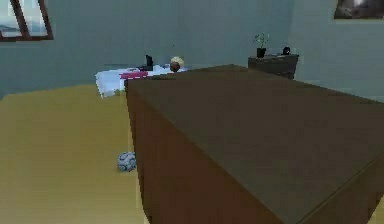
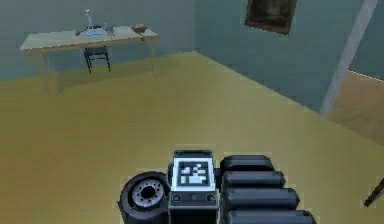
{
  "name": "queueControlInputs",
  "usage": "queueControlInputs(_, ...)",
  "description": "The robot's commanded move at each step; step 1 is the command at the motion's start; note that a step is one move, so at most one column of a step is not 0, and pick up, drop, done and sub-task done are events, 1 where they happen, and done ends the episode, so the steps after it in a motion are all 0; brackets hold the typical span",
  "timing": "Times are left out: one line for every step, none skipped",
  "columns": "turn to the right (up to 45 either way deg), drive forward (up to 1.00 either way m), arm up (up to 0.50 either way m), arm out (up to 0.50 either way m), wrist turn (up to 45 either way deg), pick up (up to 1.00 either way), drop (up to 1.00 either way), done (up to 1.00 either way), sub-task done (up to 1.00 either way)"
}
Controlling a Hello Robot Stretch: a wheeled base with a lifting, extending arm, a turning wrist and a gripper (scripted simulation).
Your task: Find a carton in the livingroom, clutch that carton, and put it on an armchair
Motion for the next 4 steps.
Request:
queueControlInputs(45.0,0.0,0.0,0.0,0.0,0.0,0.0,0.0,0.0)
queueControlInputs(36.0,0.0,0.0,0.0,0.0,0.0,0.0,0.0,0.0)
queueControlInputs(3.0,0.0,0.0,0.0,0.0,0.0,0.0,0.0,0.0)
queueControlInputs(45.0,0.0,0.0,0.0,0.0,0.0,0.0,0.0,0.0)
